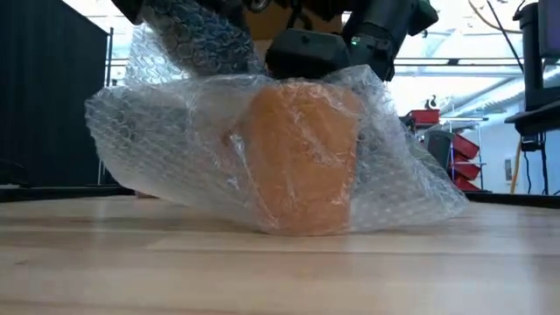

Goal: Wrap mug
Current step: Wrap the orange cup with bubble wrap

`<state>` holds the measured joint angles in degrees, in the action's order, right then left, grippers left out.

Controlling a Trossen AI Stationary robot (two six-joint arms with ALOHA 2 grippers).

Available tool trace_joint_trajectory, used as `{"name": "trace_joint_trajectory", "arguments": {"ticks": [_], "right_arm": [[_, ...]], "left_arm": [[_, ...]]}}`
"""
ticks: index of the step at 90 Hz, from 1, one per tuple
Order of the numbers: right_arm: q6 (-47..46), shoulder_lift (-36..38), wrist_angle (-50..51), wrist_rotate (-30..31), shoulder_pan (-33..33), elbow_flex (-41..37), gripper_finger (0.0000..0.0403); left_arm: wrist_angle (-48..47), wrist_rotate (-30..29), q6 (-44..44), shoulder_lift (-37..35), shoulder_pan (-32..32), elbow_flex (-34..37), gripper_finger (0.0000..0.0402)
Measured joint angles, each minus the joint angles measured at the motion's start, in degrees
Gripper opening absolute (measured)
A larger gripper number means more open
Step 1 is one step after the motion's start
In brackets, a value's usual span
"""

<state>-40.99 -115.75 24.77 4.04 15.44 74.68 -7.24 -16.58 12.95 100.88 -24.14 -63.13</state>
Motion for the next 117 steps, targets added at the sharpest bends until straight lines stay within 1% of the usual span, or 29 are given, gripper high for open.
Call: {"name": "trace_joint_trajectory", "arguments": {"ticks": [16,29,43,56,78,99,110,117], "right_arm": [[1.0,0.3,-0.2,-0.4,0.2,-0.2,0.0276],[1.7,1.2,-0.3,-1.6,0.1,-0.3,0.0276],[2.3,4.3,0.5,-2.1,0.1,-0.5,0.0276],[3.2,8.8,1.8,-2.3,0.0,-0.6,0.0276],[4.0,12.9,5.4,-2.6,0.0,-0.5,0.0276],[4.5,16.0,2.8,-2.2,0.0,-0.3,0.0276],[5.3,16.2,1.3,-2.3,0.3,-0.3,0.0276],[5.1,15.1,1.1,-2.4,0.5,-0.2,0.0276]], "left_arm": [[3.0,2.5,-0.4,2.5,0.1,-0.1,0.0000],[2.6,2.7,-0.2,4.2,0.1,-0.5,0.0000],[2.6,3.1,-0.3,4.2,0.2,-0.6,0.0000],[1.6,3.5,-0.4,4.1,0.2,-0.4,0.0000],[1.3,3.5,-0.2,4.2,0.2,-0.3,0.0000],[0.2,3.5,-0.2,4.7,0.2,0.0,0.0000],[0.1,3.5,-0.2,4.7,0.2,0.2,0.0000],[0.3,3.5,-0.2,4.6,0.1,0.2,0.0000]]}}
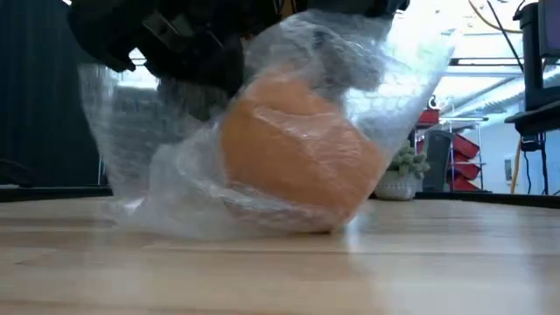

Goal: Wrap mug
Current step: Wrap the orange cup with bubble wrap

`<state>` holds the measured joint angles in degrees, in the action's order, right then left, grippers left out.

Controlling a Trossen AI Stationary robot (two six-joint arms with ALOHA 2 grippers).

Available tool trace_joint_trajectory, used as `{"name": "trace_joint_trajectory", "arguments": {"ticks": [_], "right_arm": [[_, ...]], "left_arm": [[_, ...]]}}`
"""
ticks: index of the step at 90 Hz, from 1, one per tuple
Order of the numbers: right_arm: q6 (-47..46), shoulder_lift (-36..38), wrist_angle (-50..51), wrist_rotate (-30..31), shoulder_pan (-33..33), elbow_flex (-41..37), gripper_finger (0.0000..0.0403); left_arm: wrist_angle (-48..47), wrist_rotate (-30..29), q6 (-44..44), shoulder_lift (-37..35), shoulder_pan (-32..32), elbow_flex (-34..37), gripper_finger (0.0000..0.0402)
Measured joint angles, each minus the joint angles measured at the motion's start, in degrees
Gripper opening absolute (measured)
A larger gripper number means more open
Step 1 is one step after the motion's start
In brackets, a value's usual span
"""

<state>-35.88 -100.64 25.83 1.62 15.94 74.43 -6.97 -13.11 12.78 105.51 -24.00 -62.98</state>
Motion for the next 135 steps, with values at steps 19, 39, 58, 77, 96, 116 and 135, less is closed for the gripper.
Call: {"name": "trace_joint_trajectory", "arguments": {"ticks": [19,39,58,77,96,116,135], "right_arm": [[0.3,-1.8,1.9,-0.1,0.3,0.0,0.0276],[3.8,0.0,9.0,0.0,1.8,0.0,0.0276],[5.1,-2.1,2.9,3.5,6.5,-3.3,0.0276],[3.8,-5.1,-9.0,10.5,9.2,-8.4,0.0276],[2.8,-7.3,-18.4,12.1,9.6,-12.5,0.0276],[2.1,-6.6,-12.7,11.4,9.6,-12.2,0.0276],[2.5,1.6,6.2,8.9,9.6,-7.8,0.0276]], "left_arm": [[0.0,-0.3,0.3,-0.1,0.0,-0.1,0.0000],[0.2,-0.5,0.3,-0.1,0.0,-0.1,0.0000],[0.3,-0.5,0.3,-0.2,0.0,-0.3,0.0000],[0.2,-0.1,0.3,-0.2,0.0,-1.9,0.0000],[0.5,1.7,0.3,-0.3,0.2,-3.5,0.0000],[0.5,3.3,0.3,-0.3,0.8,-3.7,0.0000],[0.5,3.5,0.3,-0.3,0.8,-3.7,0.0000]]}}
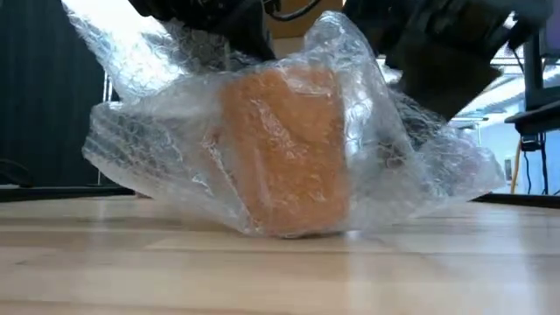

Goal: Wrap mug
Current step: Wrap the orange cup with bubble wrap

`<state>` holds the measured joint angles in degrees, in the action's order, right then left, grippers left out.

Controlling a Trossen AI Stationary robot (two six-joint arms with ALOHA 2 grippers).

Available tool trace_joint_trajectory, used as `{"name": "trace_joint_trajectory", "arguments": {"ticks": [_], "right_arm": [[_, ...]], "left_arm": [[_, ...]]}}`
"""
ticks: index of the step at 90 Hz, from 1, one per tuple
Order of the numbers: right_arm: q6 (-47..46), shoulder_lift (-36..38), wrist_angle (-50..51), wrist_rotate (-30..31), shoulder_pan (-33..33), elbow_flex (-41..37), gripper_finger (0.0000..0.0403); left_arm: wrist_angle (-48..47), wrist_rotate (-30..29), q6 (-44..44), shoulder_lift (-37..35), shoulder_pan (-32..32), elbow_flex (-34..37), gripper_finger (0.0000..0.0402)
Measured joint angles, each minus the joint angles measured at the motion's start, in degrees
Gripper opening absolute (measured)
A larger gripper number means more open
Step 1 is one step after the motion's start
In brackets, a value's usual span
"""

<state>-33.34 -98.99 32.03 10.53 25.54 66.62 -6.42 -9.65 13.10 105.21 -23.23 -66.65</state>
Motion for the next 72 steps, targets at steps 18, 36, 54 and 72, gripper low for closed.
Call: {"name": "trace_joint_trajectory", "arguments": {"ticks": [18,36,54,72], "right_arm": [[-0.6,7.0,-4.2,6.4,-1.2,2.2,0.0276],[0.4,4.6,-11.1,7.4,-3.2,2.2,0.0276],[-4.6,-1.4,-9.6,-0.2,-6.1,3.5,0.0276],[-2.5,-10.3,6.0,-2.9,-6.7,15.8,0.0276]], "left_arm": [[0.0,0.0,0.0,0.0,0.0,0.0,0.0000],[0.0,0.0,0.0,0.0,0.0,0.0,0.0000],[-0.1,0.0,0.1,0.0,0.0,0.0,0.0000],[-0.5,0.0,0.5,-0.1,-0.1,0.1,0.0000]]}}
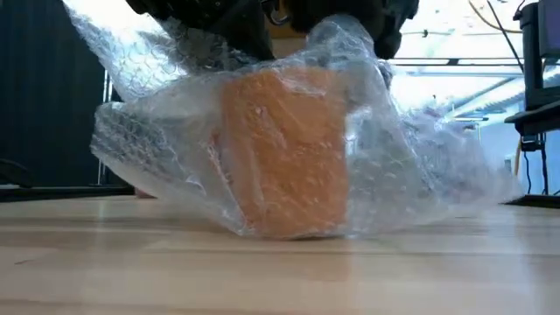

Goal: Wrap mug
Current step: Wrap the orange cup with bubble wrap

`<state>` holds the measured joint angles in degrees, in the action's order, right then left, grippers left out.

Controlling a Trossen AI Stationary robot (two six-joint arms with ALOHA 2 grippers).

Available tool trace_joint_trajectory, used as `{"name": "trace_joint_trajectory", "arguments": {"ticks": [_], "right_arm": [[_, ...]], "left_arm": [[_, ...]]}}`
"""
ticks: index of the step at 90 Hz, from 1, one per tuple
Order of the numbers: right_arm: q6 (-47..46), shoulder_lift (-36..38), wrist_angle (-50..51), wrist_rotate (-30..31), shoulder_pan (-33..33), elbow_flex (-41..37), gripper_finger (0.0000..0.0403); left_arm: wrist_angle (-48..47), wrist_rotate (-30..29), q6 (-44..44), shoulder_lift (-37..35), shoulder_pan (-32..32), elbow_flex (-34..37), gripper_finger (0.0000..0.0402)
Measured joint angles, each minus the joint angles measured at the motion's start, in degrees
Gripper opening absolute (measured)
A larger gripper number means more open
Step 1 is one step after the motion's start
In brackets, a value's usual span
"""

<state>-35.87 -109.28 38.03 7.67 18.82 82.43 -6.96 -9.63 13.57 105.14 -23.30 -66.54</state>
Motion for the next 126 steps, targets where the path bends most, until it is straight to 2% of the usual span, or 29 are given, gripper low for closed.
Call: {"name": "trace_joint_trajectory", "arguments": {"ticks": [11,34,44,90,101,115,126], "right_arm": [[1.6,-4.1,6.1,-0.1,-0.4,5.0,0.0276],[5.4,-6.4,2.8,0.7,-0.7,4.8,0.0276],[7.2,-6.2,1.3,1.0,-0.6,4.5,0.0276],[3.7,-6.7,1.4,1.1,-0.8,4.2,0.0276],[3.5,-9.0,0.8,0.5,-0.8,4.3,0.0276],[2.9,-10.0,0.7,-0.4,-0.8,4.4,0.0276],[2.9,-9.8,0.7,-0.3,-0.8,4.3,0.0276]], "left_arm": [[-0.4,-1.2,0.3,-0.1,-0.3,0.1,0.0000],[-5.3,-2.3,2.0,-0.7,-2.2,-0.2,0.0000],[-6.4,-2.9,0.1,-2.3,-3.2,-0.1,0.0000],[-16.8,-5.5,0.9,-16.1,-4.5,0.0,0.0000],[-22.2,-10.4,2.7,-20.8,-6.5,0.0,0.0000],[-34.2,-19.0,10.1,-24.8,-10.2,0.7,0.0000],[-37.0,-21.6,17.2,-26.1,-13.4,5.2,0.0000]]}}
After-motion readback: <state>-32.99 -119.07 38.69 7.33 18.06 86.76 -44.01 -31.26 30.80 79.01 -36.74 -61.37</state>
